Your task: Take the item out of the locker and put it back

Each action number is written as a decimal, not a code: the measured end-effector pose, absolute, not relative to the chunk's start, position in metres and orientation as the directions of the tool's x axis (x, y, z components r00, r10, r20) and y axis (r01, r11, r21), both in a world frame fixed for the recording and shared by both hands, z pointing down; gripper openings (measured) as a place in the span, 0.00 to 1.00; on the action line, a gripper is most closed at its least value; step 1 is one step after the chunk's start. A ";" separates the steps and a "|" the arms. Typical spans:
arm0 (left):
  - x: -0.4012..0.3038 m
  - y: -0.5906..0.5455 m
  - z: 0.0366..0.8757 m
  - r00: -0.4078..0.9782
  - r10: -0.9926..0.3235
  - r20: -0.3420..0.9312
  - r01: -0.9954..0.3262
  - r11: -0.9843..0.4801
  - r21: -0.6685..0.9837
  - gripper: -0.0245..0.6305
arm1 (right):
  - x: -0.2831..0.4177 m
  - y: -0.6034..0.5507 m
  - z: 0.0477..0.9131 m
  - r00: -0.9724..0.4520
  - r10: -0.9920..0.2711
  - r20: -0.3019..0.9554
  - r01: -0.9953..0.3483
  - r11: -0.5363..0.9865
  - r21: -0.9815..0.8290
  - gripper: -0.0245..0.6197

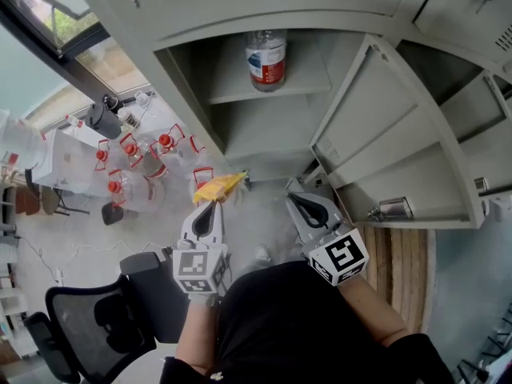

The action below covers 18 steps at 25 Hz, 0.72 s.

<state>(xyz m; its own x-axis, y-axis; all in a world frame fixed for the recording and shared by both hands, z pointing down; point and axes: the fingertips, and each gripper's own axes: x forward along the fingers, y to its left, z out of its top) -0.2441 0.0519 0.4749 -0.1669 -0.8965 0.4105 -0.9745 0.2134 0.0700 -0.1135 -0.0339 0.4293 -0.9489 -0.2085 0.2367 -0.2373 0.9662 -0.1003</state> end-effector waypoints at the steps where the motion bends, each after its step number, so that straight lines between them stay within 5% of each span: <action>1: -0.242 0.048 0.474 -0.160 -0.898 0.411 -0.976 0.207 0.072 0.06 | -0.110 -0.036 0.429 -0.947 -0.219 0.236 -0.248 0.964 -0.099 0.04; 18: -0.213 -0.019 0.466 0.019 -0.928 0.372 -0.996 0.016 0.092 0.06 | -0.053 -0.061 0.429 -0.879 -0.410 0.243 -0.440 0.894 -0.084 0.04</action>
<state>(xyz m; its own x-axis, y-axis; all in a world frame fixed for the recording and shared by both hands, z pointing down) -0.2126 -0.0195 0.4656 0.0192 -0.9282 0.3716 -0.9956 0.0162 0.0920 -0.0528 -0.0607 0.4290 -0.8790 -0.4102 0.2431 -0.4403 0.8940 -0.0837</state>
